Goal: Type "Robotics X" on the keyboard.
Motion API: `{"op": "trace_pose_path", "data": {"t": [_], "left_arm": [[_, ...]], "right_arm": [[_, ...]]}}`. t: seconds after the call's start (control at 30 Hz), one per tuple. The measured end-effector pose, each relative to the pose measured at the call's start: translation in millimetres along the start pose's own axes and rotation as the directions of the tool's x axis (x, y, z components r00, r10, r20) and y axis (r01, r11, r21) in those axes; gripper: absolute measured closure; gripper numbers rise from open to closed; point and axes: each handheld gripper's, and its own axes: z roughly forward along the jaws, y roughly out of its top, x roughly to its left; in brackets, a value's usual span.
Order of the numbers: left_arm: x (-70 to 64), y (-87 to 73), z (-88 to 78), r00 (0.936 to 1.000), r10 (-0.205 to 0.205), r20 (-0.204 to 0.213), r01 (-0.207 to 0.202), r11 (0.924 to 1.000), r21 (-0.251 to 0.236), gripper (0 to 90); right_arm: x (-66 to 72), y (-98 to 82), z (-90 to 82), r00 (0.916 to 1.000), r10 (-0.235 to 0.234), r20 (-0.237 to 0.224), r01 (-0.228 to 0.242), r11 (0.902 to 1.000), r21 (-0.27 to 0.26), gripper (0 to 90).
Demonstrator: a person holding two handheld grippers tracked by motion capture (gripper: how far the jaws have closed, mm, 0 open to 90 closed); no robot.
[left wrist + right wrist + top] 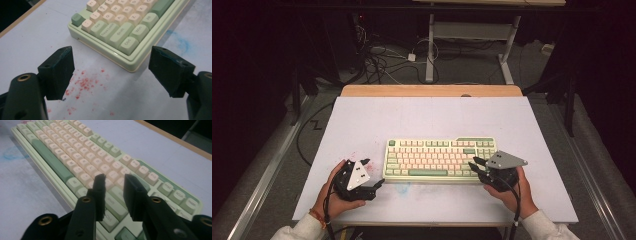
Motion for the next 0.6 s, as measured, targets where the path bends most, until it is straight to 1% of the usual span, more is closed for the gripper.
{"op": "trace_pose_path", "data": {"t": [0.07, 0.13, 0.2, 0.23, 0.33, 0.37, 0.43, 0.47, 0.5, 0.53, 0.57, 0.6], "left_arm": [[-0.7, -1.3, -0.5, 1.0000, -0.004, 0.003, 0.004, 1.0000, 0.001, 19.4], [-1.8, -3.5, -1.1, 1.0000, -0.002, 0.004, 0.002, 1.0000, 0.008, 19.0], [-1.6, -5.4, -2.4, 0.9999, -0.013, 0.007, 0.013, 0.9999, 0.007, 19.0], [-1.6, -5.4, -2.4, 0.9999, -0.013, 0.007, 0.013, 0.9999, 0.007, 19.0], [-1.5, -6.7, -2.7, 0.9998, -0.017, 0.007, 0.017, 0.9998, 0.010, 19.0], [-1.8, -7.0, -2.6, 0.9999, -0.013, 0.007, 0.013, 0.9998, 0.015, 19.0], [-2.3, -6.8, -2.6, 0.9999, -0.012, 0.008, 0.012, 0.9998, 0.015, 19.0], [-2.5, -6.6, -2.7, 0.9999, -0.013, 0.009, 0.013, 0.9999, 0.011, 19.0], [-2.7, -6.6, -2.8, 0.9999, -0.012, 0.008, 0.012, 0.9999, 0.010, 19.0], [-2.8, -6.5, -2.7, 0.9999, -0.012, 0.009, 0.012, 0.9999, 0.010, 19.0], [-2.8, -6.4, -2.5, 0.9999, -0.013, 0.011, 0.013, 0.9999, 0.011, 19.1], [-2.9, -6.3, -2.2, 0.9998, -0.014, 0.013, 0.014, 0.9998, 0.012, 19.1]], "right_arm": [[-0.1, 5.2, 6.5, 0.9997, -0.003, -0.026, 0.003, 1.0000, 0.005, 81.3], [0.9, 11.3, 14.2, 0.9991, -0.013, -0.041, 0.013, 0.9998, 0.016, 86.1], [2.1, 17.8, 22.6, 0.9987, -0.022, -0.046, 0.023, 0.9993, 0.030, 88.5], [2.3, 20.9, 26.7, 0.9981, -0.032, -0.052, 0.033, 0.9989, 0.033, 89.3], [3.0, 29.1, 40.3, 0.9972, -0.031, -0.067, 0.034, 0.9985, 0.043, 89.9], [3.7, 31.5, 45.1, 0.9968, -0.029, -0.075, 0.032, 0.9982, 0.050, 90.0], [5.8, 35.5, 54.5, 0.9959, -0.041, -0.081, 0.046, 0.9967, 0.067, 90.0], [7.0, 37.1, 58.6, 0.9955, -0.039, -0.087, 0.046, 0.9962, 0.074, 90.0], [7.0, 37.1, 58.6, 0.9955, -0.039, -0.087, 0.046, 0.9962, 0.074, 90.0], [7.5, 38.5, 62.8, 0.9950, -0.047, -0.088, 0.054, 0.9953, 0.080, 90.0], [8.2, 40.3, 70.7, 0.9953, -0.047, -0.085, 0.055, 0.9937, 0.098, 90.0], [7.7, 40.9, 74.5, 0.9953, -0.043, -0.086, 0.052, 0.9932, 0.105, 90.0]]}}
